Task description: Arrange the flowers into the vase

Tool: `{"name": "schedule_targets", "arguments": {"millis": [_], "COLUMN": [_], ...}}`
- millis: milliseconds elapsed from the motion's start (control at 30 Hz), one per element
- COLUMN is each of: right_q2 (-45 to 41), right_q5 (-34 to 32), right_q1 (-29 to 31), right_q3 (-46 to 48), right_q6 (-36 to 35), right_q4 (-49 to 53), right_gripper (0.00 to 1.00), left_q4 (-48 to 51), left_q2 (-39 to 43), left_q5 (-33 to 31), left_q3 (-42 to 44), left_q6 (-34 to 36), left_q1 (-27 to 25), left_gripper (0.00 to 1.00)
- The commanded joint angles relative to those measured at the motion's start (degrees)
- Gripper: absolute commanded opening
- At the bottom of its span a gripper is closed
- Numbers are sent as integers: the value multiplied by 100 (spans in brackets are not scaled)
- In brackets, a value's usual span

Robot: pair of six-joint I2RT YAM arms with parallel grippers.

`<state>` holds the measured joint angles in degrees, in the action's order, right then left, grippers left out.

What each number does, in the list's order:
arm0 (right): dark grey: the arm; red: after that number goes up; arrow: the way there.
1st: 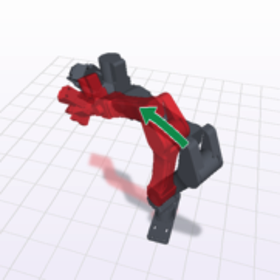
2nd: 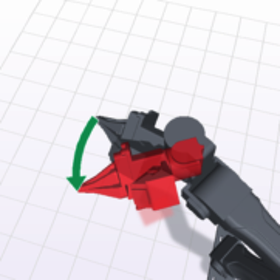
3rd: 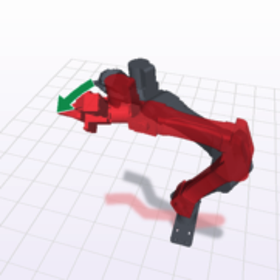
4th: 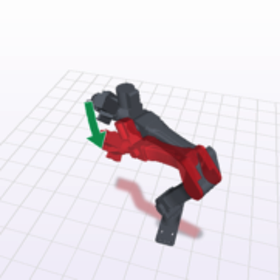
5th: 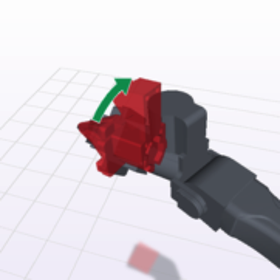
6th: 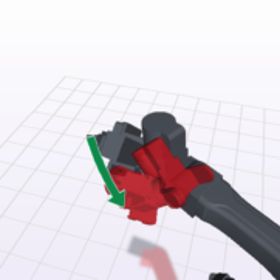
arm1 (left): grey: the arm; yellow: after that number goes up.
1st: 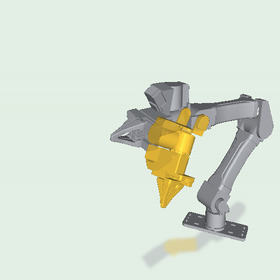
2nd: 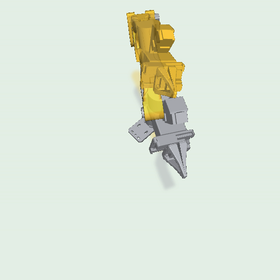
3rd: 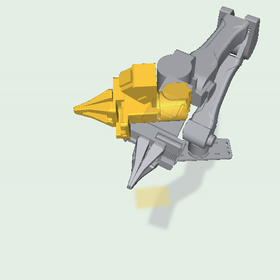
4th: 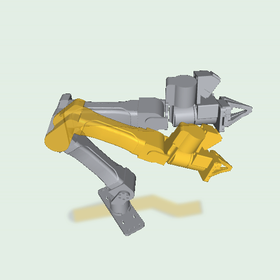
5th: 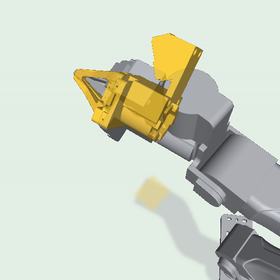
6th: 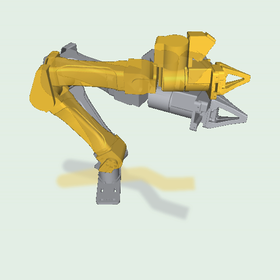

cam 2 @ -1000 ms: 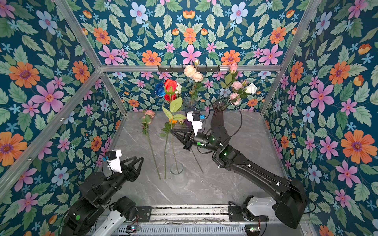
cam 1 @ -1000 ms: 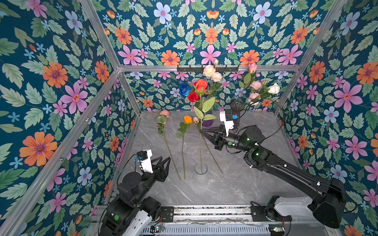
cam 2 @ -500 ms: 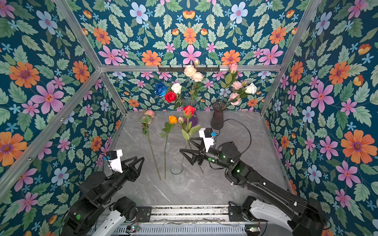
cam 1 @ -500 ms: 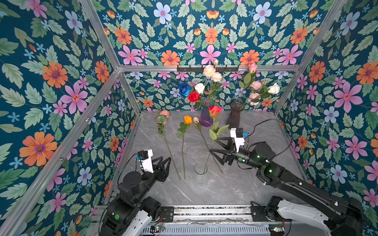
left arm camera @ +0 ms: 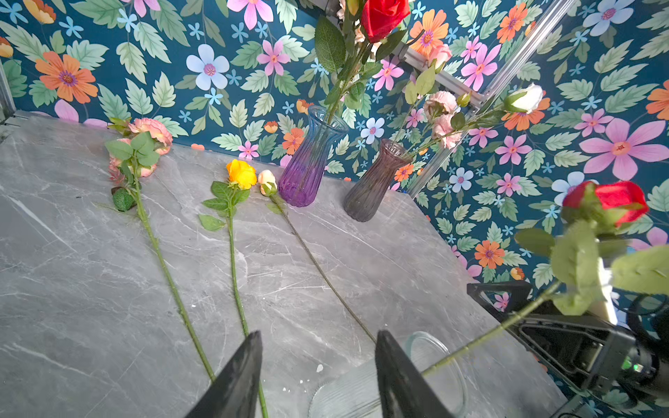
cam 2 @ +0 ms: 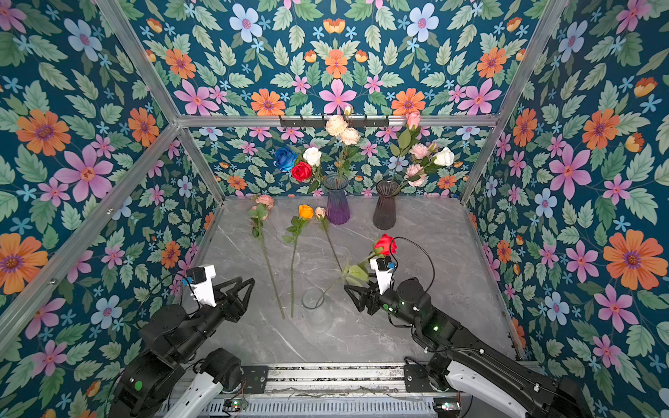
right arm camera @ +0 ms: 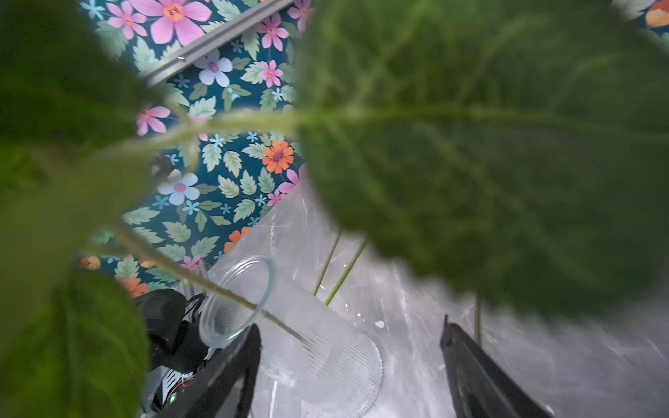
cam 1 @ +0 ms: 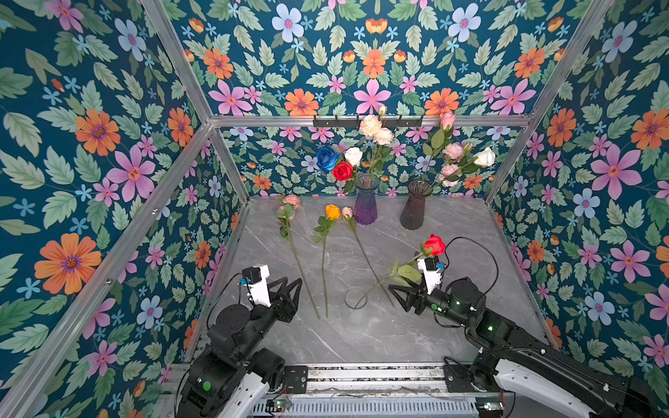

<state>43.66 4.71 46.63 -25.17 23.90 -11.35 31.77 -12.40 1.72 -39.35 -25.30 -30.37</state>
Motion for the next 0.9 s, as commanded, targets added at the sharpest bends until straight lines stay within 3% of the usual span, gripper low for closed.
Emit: {"name": "schedule_targets", "arguments": {"millis": [0,133,200,300,500,633,733,867], "right_q2": [309,786,1138,1984,3626,4984,5861,6493], "right_q5": [-1056,-814,-573,-168,1368,2204,3020,3008], "right_q1": [-61,-691,-972,-1260,-1801,-1851,-1860,-1838], "right_q3": [60,464,241,-574,-2092,-3462,-4085,-4819], "right_q6": [407,1343,1474,1273,1185,855,929,791], "right_q4": [406,-146,45,688,1059,1849,1719,2191], "right_gripper": [72,70,70,71,72,76,76,76], "left_q4": [-101,-88,-107,-145,-136,-136,-127,-110], "left_q2": [-106,9,119,93,-144,-11,53,45], "left_q5": [83,93,7,32,222,165,133,137], "left_q3": [-8,0,22,35,7,26,33,24], "left_q6": [60,53,30,50,104,78,60,52], "left_q1": [40,45,43,57,117,120,124,123], "left_gripper": [53,53,53,53,53,53,53,53]}}
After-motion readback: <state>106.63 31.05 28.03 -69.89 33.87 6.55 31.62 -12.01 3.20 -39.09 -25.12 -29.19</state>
